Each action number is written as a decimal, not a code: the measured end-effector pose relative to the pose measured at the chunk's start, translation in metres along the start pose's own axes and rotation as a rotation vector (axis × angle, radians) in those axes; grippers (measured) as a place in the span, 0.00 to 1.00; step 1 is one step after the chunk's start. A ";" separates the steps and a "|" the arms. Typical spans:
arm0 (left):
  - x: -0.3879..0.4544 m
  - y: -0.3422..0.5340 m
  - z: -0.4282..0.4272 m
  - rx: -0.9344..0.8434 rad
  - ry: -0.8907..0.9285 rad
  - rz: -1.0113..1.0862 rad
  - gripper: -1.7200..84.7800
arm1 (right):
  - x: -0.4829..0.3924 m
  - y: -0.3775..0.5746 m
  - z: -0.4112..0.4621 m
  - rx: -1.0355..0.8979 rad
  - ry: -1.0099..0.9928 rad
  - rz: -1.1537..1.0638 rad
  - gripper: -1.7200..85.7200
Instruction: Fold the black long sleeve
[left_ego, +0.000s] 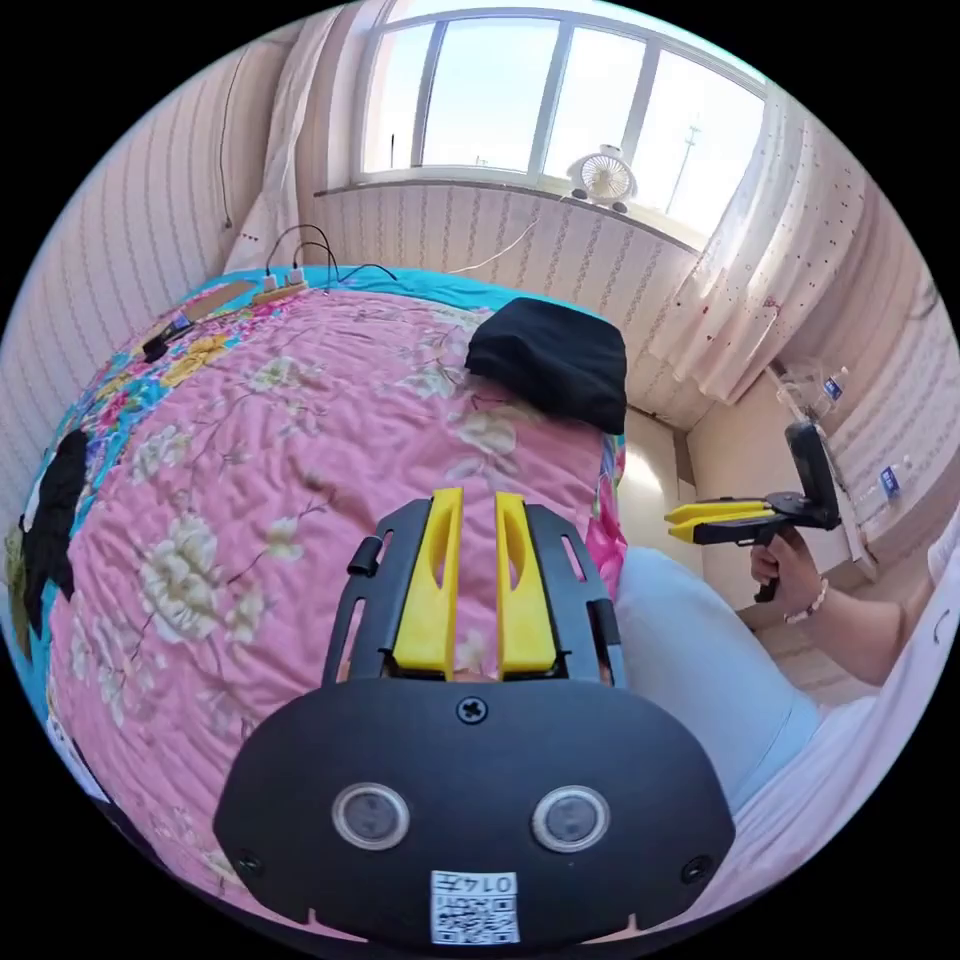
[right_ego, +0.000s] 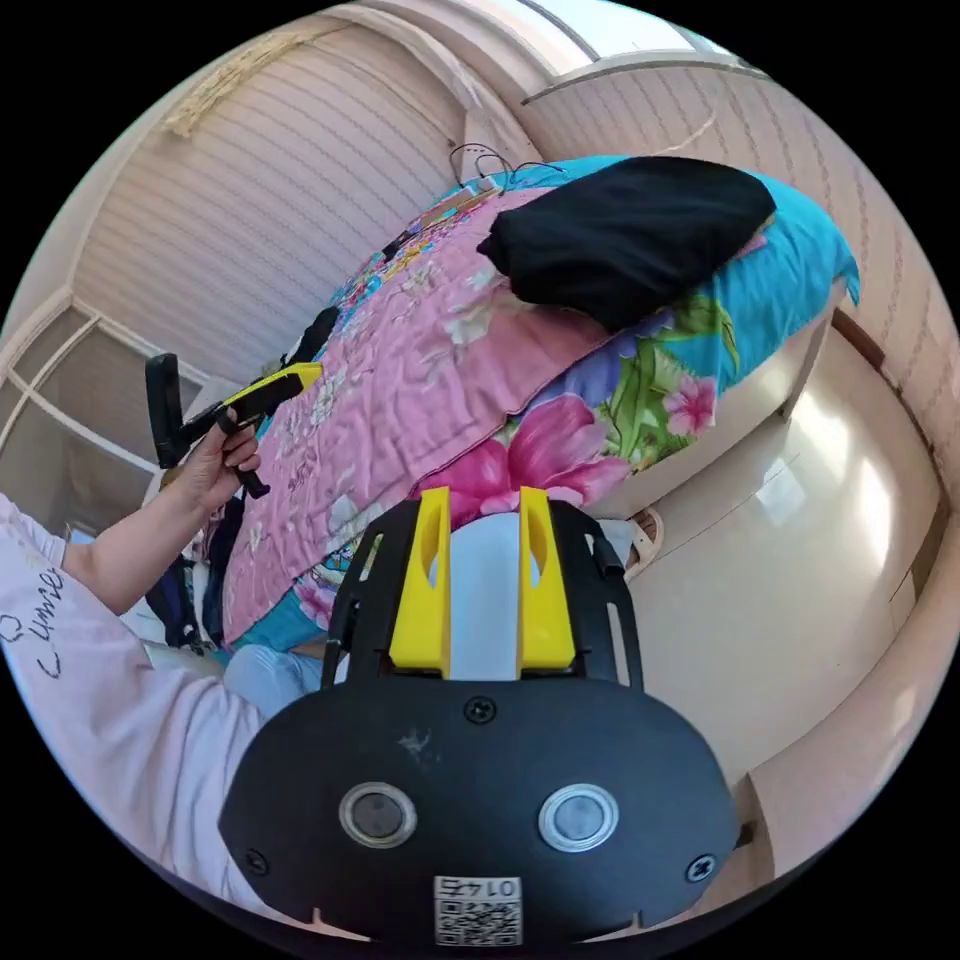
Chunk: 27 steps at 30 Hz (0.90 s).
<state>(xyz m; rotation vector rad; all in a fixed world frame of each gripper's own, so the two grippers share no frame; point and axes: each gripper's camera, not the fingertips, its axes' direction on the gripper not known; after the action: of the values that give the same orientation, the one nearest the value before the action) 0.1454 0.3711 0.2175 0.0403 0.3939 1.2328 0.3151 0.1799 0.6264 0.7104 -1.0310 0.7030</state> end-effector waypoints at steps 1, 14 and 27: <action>0.004 0.027 -0.035 0.049 -0.060 -0.022 0.09 | -0.035 0.005 0.010 -0.015 0.035 -0.118 0.13; 0.044 0.345 -0.334 0.264 -0.795 -0.586 0.12 | -0.473 0.193 0.188 -0.107 -0.351 -1.194 0.20; 0.061 0.617 -0.527 0.452 -1.161 -1.149 0.12 | -0.860 0.469 0.381 -0.333 -0.613 -1.757 0.20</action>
<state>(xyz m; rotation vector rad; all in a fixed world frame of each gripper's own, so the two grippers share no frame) -0.5645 0.5420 -0.1413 0.7701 -0.3374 -0.1474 -0.5459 -0.0030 0.0521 1.2112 -0.6369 -1.2301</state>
